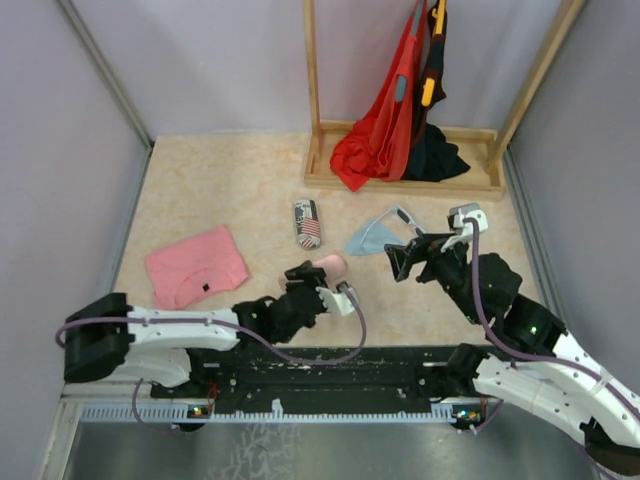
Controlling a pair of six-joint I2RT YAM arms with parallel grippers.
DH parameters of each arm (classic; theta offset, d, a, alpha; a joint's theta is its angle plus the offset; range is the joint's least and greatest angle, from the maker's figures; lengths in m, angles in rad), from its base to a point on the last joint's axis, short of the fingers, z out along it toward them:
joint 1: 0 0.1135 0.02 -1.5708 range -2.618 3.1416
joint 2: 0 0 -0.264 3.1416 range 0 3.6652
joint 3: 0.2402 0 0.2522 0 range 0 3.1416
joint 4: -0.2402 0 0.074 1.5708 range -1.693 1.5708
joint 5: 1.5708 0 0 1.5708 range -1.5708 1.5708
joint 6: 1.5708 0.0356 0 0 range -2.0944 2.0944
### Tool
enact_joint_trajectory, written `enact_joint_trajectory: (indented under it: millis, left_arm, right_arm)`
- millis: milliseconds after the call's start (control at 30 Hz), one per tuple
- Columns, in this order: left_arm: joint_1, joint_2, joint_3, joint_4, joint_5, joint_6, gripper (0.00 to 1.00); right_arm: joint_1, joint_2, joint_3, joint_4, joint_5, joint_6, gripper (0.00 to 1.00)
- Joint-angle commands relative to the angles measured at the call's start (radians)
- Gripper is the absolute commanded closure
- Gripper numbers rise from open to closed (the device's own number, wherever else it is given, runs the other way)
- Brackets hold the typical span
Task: Organize the sunglasses
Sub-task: Open the sunglasses case, then place the sunglasses case at the center of the board.
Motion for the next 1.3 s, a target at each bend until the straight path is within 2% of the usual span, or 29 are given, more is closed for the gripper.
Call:
enact_joint_trajectory:
  millis: [0,200,433,567,700,800,900,1133,1267]
  left_arm:
    - [-0.073,0.151,-0.014,0.274,-0.297,0.183,1.0]
    - [-0.114,0.305,-0.077,0.641,-0.315,0.395,1.0]
    - [-0.147,0.536,-0.098,0.944,-0.331,0.574,0.98]
    - [-0.169,0.668,-0.113,1.23,-0.357,0.725,0.82]
    - [-0.189,0.746,-0.113,1.373,-0.379,0.799,0.72]
    - [-0.2,0.767,-0.117,1.362,-0.382,0.772,0.65]
    - [-0.21,0.768,-0.121,1.283,-0.378,0.699,0.6]
    - [-0.225,0.694,-0.094,0.859,-0.338,0.392,0.55]
    - [-0.233,0.681,-0.086,0.776,-0.342,0.329,0.52]
  right_arm:
    - [-0.001,-0.032,-0.002,-0.036,0.041,0.036,0.11]
    - [-0.001,-0.076,-0.031,-0.061,0.028,0.074,0.11]
    - [-0.001,-0.076,-0.038,-0.07,0.009,0.083,0.11]
    - [-0.001,-0.075,-0.043,-0.07,0.002,0.089,0.11]
    - [-0.001,-0.072,-0.052,-0.071,-0.011,0.096,0.12]
    - [-0.001,-0.073,-0.056,-0.072,-0.017,0.098,0.12]
    - [0.0,-0.073,-0.053,-0.075,-0.017,0.099,0.12]
    - [-0.001,-0.073,-0.05,-0.085,-0.019,0.1,0.12]
    - [-0.001,-0.072,-0.053,-0.084,-0.02,0.1,0.12]
